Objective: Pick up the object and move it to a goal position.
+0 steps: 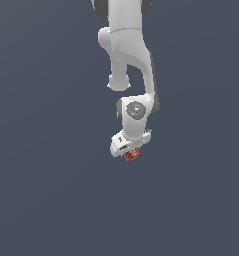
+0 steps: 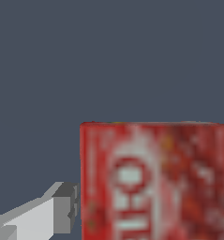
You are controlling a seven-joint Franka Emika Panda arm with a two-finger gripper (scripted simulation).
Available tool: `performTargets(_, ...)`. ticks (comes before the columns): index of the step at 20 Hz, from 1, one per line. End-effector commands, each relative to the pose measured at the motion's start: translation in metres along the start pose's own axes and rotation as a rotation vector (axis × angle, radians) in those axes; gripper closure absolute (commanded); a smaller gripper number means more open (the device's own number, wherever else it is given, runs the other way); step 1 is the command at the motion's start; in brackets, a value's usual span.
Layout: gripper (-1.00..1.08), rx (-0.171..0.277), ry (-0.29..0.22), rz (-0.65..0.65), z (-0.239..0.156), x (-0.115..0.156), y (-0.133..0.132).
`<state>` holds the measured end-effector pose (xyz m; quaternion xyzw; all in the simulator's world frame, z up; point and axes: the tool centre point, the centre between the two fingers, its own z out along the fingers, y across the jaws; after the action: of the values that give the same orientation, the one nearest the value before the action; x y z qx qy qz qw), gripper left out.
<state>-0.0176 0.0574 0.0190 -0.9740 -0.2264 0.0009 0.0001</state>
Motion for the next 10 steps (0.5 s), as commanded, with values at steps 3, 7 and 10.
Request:
performTargets(3, 1.08, -0.001, 0.002, -0.001, 0.0037, 0.0011, 0.0003)
performTargets(7, 1.08, -0.001, 0.002, -0.001, 0.0037, 0.0011, 0.0003)
performTargets(10, 1.08, -0.001, 0.002, -0.001, 0.0037, 0.0011, 0.0003)
